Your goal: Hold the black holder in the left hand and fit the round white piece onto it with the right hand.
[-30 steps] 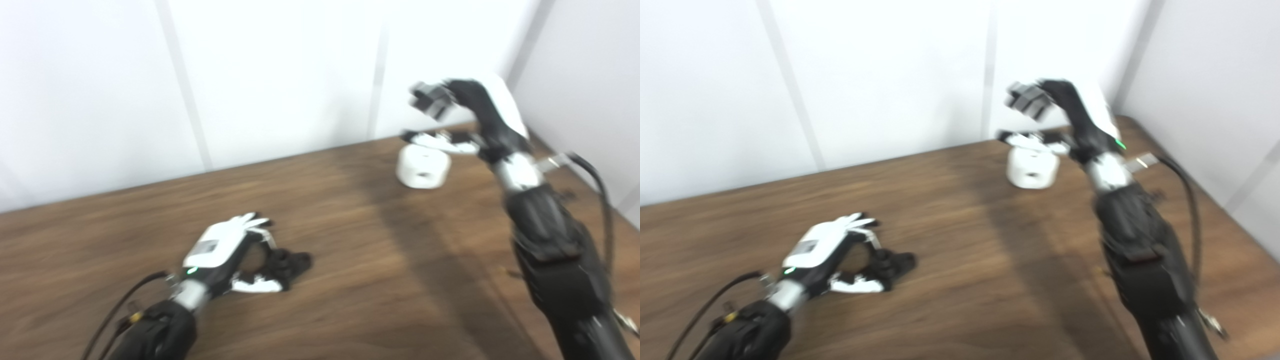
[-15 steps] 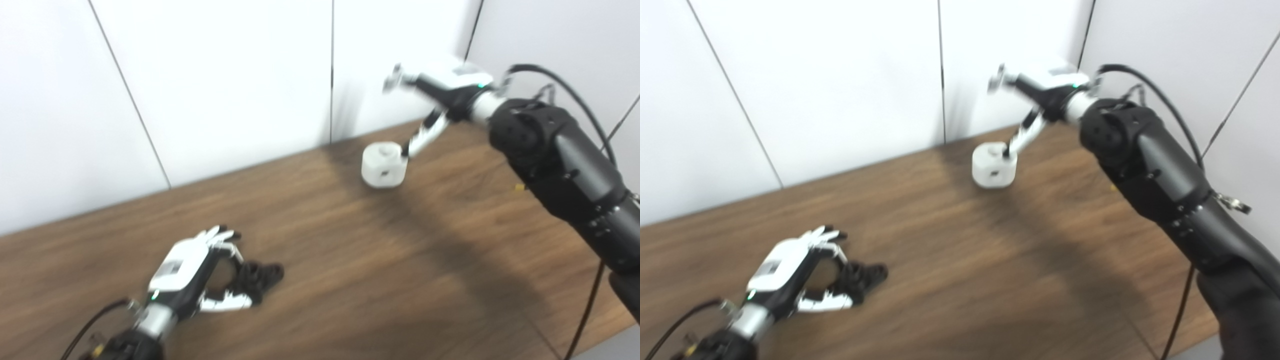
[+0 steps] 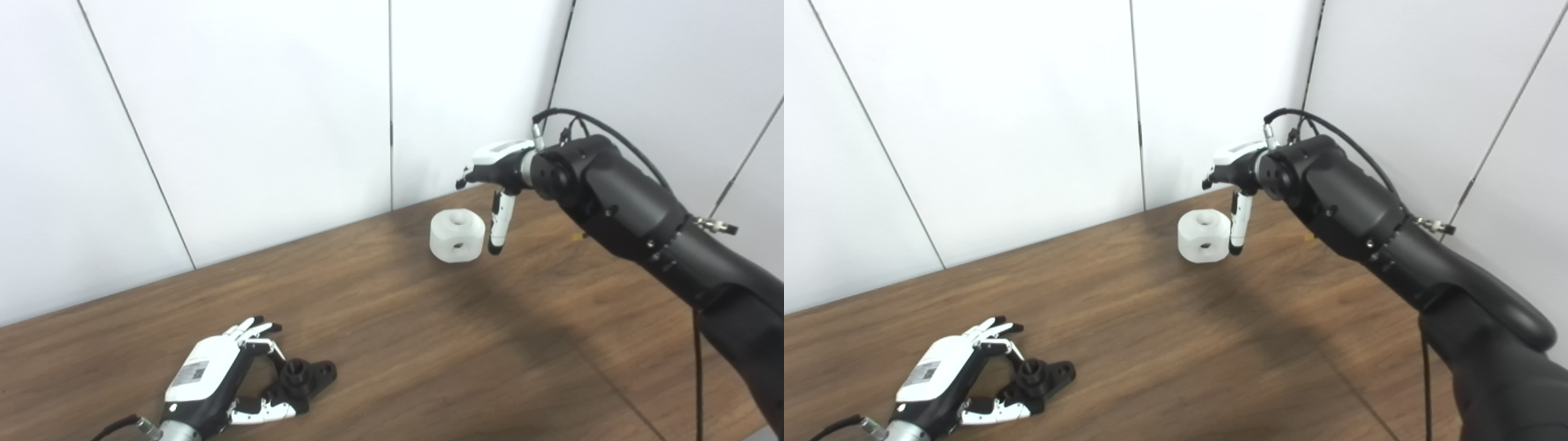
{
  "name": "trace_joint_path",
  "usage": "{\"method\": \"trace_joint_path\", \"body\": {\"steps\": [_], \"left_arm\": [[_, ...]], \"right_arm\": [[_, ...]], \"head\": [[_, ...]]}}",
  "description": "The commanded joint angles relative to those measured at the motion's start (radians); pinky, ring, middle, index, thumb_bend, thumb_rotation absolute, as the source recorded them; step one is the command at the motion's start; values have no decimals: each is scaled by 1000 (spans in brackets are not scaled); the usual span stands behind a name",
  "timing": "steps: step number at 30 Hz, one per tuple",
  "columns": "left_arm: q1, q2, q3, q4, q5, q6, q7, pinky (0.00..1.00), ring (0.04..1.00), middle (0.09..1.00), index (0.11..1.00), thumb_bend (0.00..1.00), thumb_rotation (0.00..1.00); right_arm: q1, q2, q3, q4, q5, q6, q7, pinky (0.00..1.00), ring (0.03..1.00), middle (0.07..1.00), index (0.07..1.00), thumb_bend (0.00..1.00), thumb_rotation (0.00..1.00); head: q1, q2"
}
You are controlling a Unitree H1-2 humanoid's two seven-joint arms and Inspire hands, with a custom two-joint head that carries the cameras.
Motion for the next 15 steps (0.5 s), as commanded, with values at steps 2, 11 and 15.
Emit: {"method": "trace_joint_path", "body": {"steps": [2, 11, 15], "left_arm": [[49, 45, -13, 36, 40, 50, -70, 946, 955, 870, 483, 525, 61], [54, 43, -14, 38, 44, 44, -60, 953, 953, 868, 483, 525, 61], [55, 41, -14, 40, 45, 41, -55, 943, 951, 870, 483, 525, 60]], "right_arm": [[-71, -1, 0, 14, -54, -4, -9, 992, 1000, 1000, 939, 1000, 298], [-62, 36, -6, 70, -84, -18, -65, 1000, 1000, 1000, 949, 998, 286], [-61, 50, -9, 99, -83, -25, -105, 1000, 1000, 1000, 952, 974, 289]], "head": [[2, 1], [10, 1], [18, 3]]}}
